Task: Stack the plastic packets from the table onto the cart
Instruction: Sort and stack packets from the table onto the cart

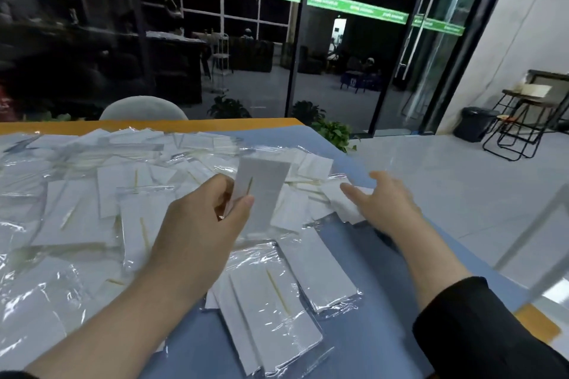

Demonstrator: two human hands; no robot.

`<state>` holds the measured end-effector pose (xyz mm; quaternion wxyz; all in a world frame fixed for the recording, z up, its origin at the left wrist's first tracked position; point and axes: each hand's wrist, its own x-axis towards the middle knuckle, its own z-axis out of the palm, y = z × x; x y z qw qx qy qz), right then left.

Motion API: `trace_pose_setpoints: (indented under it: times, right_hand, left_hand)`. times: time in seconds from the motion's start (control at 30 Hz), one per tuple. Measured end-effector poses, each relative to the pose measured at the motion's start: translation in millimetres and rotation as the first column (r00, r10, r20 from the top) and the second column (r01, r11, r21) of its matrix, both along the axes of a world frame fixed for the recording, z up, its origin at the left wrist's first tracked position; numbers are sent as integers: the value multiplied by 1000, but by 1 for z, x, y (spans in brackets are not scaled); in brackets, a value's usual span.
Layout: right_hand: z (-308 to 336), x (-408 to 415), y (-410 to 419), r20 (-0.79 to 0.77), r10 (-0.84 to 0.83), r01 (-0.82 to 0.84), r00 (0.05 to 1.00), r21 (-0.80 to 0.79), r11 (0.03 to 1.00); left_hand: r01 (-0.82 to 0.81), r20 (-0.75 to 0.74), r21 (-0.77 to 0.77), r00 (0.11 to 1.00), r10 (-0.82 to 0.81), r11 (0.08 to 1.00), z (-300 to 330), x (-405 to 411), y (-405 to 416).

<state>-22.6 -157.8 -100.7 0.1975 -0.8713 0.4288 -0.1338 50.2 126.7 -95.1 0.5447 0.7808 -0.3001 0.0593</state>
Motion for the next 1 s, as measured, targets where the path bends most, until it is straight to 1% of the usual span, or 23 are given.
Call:
trace_pose_setpoints:
  times: [0.07, 0.1, 0.17, 0.27, 0.33, 0.47, 0.6, 0.63, 0.67, 0.7, 0.77, 0.8, 0.83, 0.87, 0.9, 0.93, 0.97, 1.0]
  right_hand:
    - [-5, 2, -2, -179, 21, -19, 984, 12, 1000]
    - [-6, 2, 0, -238, 32, -33, 971, 3, 999]
    - [-5, 2, 4, -266, 45, -50, 963, -12, 999]
    - [-4, 1, 7, -245, 105, -117, 964, -37, 992]
    - [-3, 0, 8, -200, 155, -164, 967, -30, 986]
    - [1, -2, 12, -34, 163, -164, 986, -8, 987]
    - [4, -2, 18, 2, 146, -146, 989, 5, 989]
    - [4, -2, 19, 8, 146, -146, 989, 3, 989]
    - [5, -2, 19, 20, 144, -144, 989, 4, 990]
    - [6, -2, 19, 43, 139, -139, 989, 1, 990]
    - [8, -3, 19, 148, 123, -121, 981, -24, 992]
    - [10, -5, 20, 238, 120, -118, 964, -23, 993]
    - [12, -6, 22, 366, 123, -131, 922, -5, 991]
    - [14, -6, 25, 518, 125, -158, 846, 20, 987]
    - [17, -7, 29, 660, 116, -200, 743, 53, 978]
    - [20, -8, 34, 760, 96, -258, 643, 97, 961]
    - [24, -7, 40, 820, 86, -340, 566, 137, 931]
    - [26, -6, 45, 855, 99, -441, 510, 161, 883]
  left_hand:
    - [7, 5, 6, 1000, -7, 1000, 0, -2, -1]
    - [11, 11, 14, 1000, -11, 1000, 0, -3, -1]
    - [15, 11, 13, 1000, -15, 1000, -1, -3, -1]
    - [11, 3, -10, 1000, -11, 1000, -1, -5, 3]
    - [2, 21, -10, 1000, -2, 1000, 1, -6, 5]
    - [-23, 68, -7, 997, 23, 1000, 9, -6, 7]
    - [-15, 67, -57, 998, 19, 998, 30, -13, 0]
    - [-18, 43, -70, 999, 21, 997, 34, -14, -4]
    - [-21, -14, -98, 1000, 20, 995, 38, -15, -9]
    - [-24, -106, -154, 994, 8, 988, 39, -15, -15]
    - [-51, -319, -305, 947, -51, 951, 39, -17, -28]
    - [-91, -392, -365, 918, -64, 927, 36, -18, -33]
    - [-141, -433, -393, 900, -47, 909, 30, -19, -38]
    - [-187, -450, -395, 893, -12, 899, 24, -19, -42]
    - [-224, -452, -389, 892, 26, 893, 18, -19, -44]
    - [-252, -457, -384, 888, 54, 888, 13, -18, -44]
    - [-261, -463, -384, 884, 60, 886, 10, -17, -46]
    - [-255, -468, -381, 882, 52, 889, 7, -15, -47]
